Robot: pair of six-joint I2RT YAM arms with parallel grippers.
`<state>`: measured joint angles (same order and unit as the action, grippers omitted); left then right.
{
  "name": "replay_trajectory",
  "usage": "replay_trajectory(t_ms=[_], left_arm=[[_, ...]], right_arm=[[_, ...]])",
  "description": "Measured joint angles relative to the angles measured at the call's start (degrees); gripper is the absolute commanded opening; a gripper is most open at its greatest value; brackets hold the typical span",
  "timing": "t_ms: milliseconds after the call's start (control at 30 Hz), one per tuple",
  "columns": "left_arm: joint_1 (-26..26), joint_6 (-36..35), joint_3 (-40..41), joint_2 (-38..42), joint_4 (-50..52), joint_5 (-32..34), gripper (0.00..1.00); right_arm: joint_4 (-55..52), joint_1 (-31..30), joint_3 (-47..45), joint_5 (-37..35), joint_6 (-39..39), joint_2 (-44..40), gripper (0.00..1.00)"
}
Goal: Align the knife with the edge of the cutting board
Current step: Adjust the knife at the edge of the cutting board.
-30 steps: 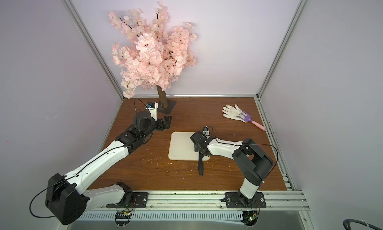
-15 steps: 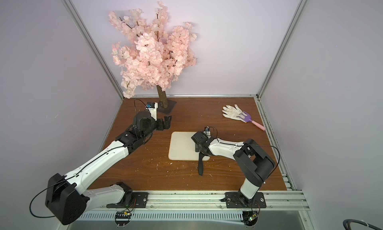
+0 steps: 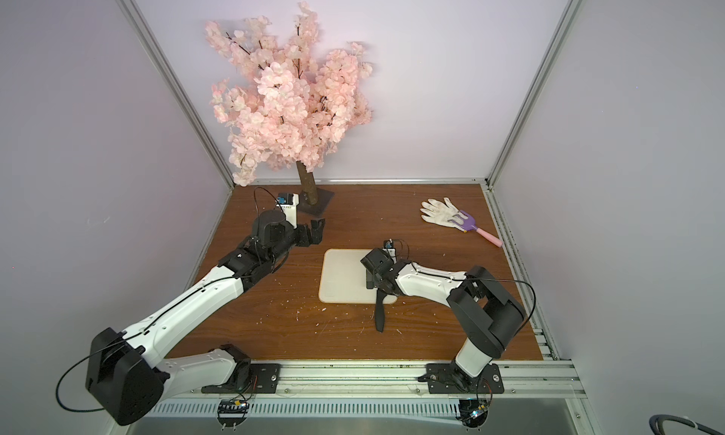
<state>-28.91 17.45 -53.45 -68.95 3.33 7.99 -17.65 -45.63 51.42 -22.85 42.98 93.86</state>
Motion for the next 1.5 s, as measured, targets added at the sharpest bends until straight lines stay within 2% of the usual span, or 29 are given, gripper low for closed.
replay_trajectory(t_ms=[100, 367, 600, 1000, 1500], left_arm=[[0.0, 0.0, 0.0, 0.0, 0.0, 0.1, 0.99], [0.0, 0.0, 0.0, 0.0, 0.0, 0.2, 0.99], [0.0, 0.0, 0.0, 0.0, 0.0, 0.2, 1.0], [-0.5, -0.2, 0.0, 0.0, 0.0, 0.1, 0.99], [-7.1, -2.6, 2.5, 2.4, -2.3, 0.5, 0.99]], right_arm=[[-0.4, -2.4, 0.0, 0.1, 0.9, -1.1, 0.98], [-0.6, -8.2, -5.0, 0.1, 5.9, -7.9, 0.82], [-2.5, -11.9, -6.1, -0.2, 9.3, -8.8, 0.74], [-3.3, -14.8, -6.1, -0.6, 12.3, -8.4, 0.64], [-3.6, -16.3, -7.6, -1.7, 14.4, -7.1, 0.59]])
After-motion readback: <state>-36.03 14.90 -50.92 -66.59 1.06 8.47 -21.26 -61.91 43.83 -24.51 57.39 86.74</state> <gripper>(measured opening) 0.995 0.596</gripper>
